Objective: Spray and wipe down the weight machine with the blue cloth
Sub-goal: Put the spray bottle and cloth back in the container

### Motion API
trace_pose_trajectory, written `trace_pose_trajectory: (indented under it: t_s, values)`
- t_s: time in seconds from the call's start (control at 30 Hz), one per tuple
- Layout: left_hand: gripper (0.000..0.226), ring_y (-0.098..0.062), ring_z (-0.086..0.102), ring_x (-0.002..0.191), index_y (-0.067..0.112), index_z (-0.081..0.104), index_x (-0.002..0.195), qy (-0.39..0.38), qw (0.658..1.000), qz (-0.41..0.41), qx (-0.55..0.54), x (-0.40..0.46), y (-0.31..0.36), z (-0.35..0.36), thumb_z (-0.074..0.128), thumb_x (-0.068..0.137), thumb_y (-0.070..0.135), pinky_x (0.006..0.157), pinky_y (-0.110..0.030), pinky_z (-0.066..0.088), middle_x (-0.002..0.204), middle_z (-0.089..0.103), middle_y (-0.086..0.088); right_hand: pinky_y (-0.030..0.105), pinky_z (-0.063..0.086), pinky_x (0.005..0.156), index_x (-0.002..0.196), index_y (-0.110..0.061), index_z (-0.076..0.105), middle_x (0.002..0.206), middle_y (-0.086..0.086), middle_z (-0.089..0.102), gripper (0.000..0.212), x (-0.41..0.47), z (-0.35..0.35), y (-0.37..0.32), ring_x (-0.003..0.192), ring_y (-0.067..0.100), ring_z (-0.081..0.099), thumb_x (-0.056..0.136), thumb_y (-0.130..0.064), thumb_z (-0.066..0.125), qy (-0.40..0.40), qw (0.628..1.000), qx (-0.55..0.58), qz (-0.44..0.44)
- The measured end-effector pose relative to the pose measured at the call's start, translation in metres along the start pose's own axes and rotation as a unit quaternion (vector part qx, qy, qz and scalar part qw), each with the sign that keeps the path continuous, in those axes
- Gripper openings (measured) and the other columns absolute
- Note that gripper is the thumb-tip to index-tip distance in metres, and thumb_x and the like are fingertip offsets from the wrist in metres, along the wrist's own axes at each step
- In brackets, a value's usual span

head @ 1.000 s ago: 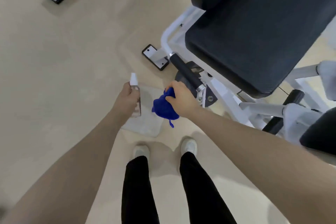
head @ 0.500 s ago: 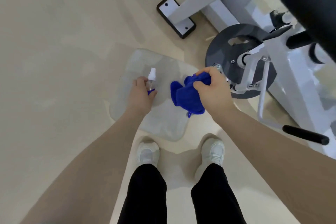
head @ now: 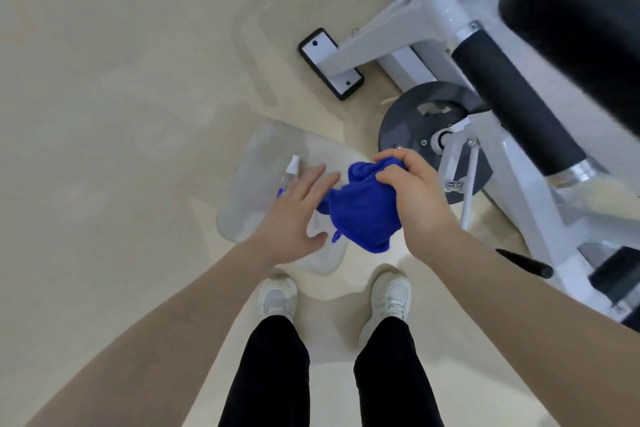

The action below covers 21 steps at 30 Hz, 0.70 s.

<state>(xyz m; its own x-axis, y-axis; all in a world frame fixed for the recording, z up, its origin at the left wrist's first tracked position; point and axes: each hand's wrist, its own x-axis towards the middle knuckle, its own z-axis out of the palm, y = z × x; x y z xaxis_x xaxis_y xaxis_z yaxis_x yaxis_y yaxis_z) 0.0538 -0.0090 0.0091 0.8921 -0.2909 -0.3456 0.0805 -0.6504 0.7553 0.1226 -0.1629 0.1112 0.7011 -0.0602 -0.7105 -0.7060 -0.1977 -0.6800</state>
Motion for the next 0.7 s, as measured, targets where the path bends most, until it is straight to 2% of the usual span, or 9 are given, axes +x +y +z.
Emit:
trace_pose_trajectory:
  t_s: [0.07, 0.13, 0.2, 0.3, 0.37, 0.4, 0.47, 0.57, 0.7]
  values:
    - [0.066, -0.023, 0.042, 0.127, 0.021, 0.038, 0.136, -0.033, 0.999, 0.038, -0.018, -0.010, 0.040, -0.027, 0.055, 0.076, 0.043, 0.102, -0.030, 0.032, 0.143, 0.040, -0.007, 0.031, 0.046, 0.070, 0.089, -0.018, 0.060, 0.088, 0.004, 0.062, 0.024, -0.030, -0.015, -0.029, 0.079, 0.020, 0.056, 0.087, -0.003, 0.041, -0.027, 0.995, 0.085, 0.055]
    - [0.038, -0.015, 0.057, 0.092, 0.007, 0.058, 0.109, -0.050, 0.996, 0.033, -0.063, -0.022, 0.082, -0.056, 0.052, 0.083, 0.034, 0.082, -0.025, 0.039, 0.103, 0.062, -0.003, 0.034, 0.048, 0.075, 0.095, -0.016, 0.061, 0.094, 0.009, 0.062, 0.027, -0.055, -0.031, -0.051, 0.083, 0.024, 0.057, 0.087, -0.005, 0.037, -0.061, 0.982, 0.145, 0.104]
    - [0.016, -0.005, 0.050, 0.066, 0.009, 0.056, 0.098, -0.068, 0.993, -0.011, -0.095, -0.033, 0.115, -0.086, 0.048, 0.091, 0.021, 0.063, -0.022, 0.036, 0.073, 0.055, 0.008, 0.036, 0.048, 0.079, 0.102, -0.015, 0.060, 0.103, 0.011, 0.061, 0.030, -0.075, -0.044, -0.070, 0.089, 0.026, 0.057, 0.087, -0.006, 0.036, -0.080, 0.983, 0.119, 0.116]
    - [0.009, -0.010, 0.054, 0.073, 0.021, 0.051, 0.098, -0.031, 0.986, -0.069, -0.147, -0.056, 0.156, -0.127, 0.046, 0.093, 0.016, 0.064, -0.018, 0.041, 0.078, 0.059, 0.006, 0.030, 0.040, 0.078, 0.117, -0.014, 0.056, 0.110, 0.006, 0.054, 0.028, -0.100, -0.058, -0.093, 0.092, 0.021, 0.050, 0.093, -0.013, 0.040, -0.047, 0.985, -0.156, 0.056]
    - [0.014, -0.014, 0.058, 0.082, 0.023, 0.055, 0.097, -0.001, 0.976, -0.083, -0.200, -0.070, 0.185, -0.155, 0.048, 0.090, 0.014, 0.072, -0.024, 0.045, 0.087, 0.063, 0.005, 0.028, 0.036, 0.080, 0.129, -0.015, 0.049, 0.123, 0.005, 0.049, 0.036, -0.119, -0.067, -0.101, 0.097, 0.020, 0.047, 0.095, -0.024, 0.045, -0.035, 0.933, -0.357, -0.021]
    - [0.015, -0.015, 0.059, 0.082, 0.023, 0.057, 0.096, -0.001, 0.974, -0.085, -0.212, -0.077, 0.199, -0.168, 0.048, 0.089, 0.013, 0.074, -0.026, 0.046, 0.087, 0.064, 0.004, 0.028, 0.035, 0.080, 0.131, -0.014, 0.047, 0.128, 0.007, 0.046, 0.038, -0.133, -0.070, -0.104, 0.100, 0.021, 0.047, 0.095, -0.025, 0.046, -0.034, 0.918, -0.394, -0.039]
    - [0.019, -0.016, 0.056, 0.075, 0.023, 0.058, 0.090, -0.020, 0.968, -0.086, -0.234, -0.083, 0.222, -0.182, 0.045, 0.089, 0.009, 0.070, -0.028, 0.044, 0.083, 0.062, 0.002, 0.028, 0.036, 0.086, 0.136, -0.015, 0.043, 0.135, 0.007, 0.044, 0.042, -0.154, -0.073, -0.104, 0.108, 0.022, 0.047, 0.094, -0.015, 0.047, -0.046, 0.914, -0.396, -0.076]
    - [0.026, -0.016, 0.050, 0.070, 0.021, 0.057, 0.086, -0.094, 0.968, -0.108, -0.208, -0.093, 0.256, -0.188, 0.037, 0.090, 0.004, 0.066, -0.026, 0.040, 0.083, 0.057, -0.002, 0.020, 0.031, 0.096, 0.147, -0.023, 0.024, 0.149, -0.001, 0.030, 0.070, -0.186, -0.084, -0.096, 0.132, 0.018, 0.036, 0.087, 0.001, 0.051, -0.118, 0.916, -0.364, -0.120]
    - [0.036, -0.016, 0.052, 0.070, 0.027, 0.062, 0.080, -0.230, 0.953, -0.107, -0.166, -0.103, 0.315, -0.173, 0.037, 0.089, 0.003, 0.067, -0.027, 0.039, 0.079, 0.061, -0.002, 0.014, 0.030, 0.098, 0.148, -0.028, -0.013, 0.151, -0.013, 0.018, 0.112, -0.231, -0.104, -0.070, 0.134, 0.007, 0.030, 0.079, -0.014, 0.074, -0.203, 0.951, -0.219, -0.081]
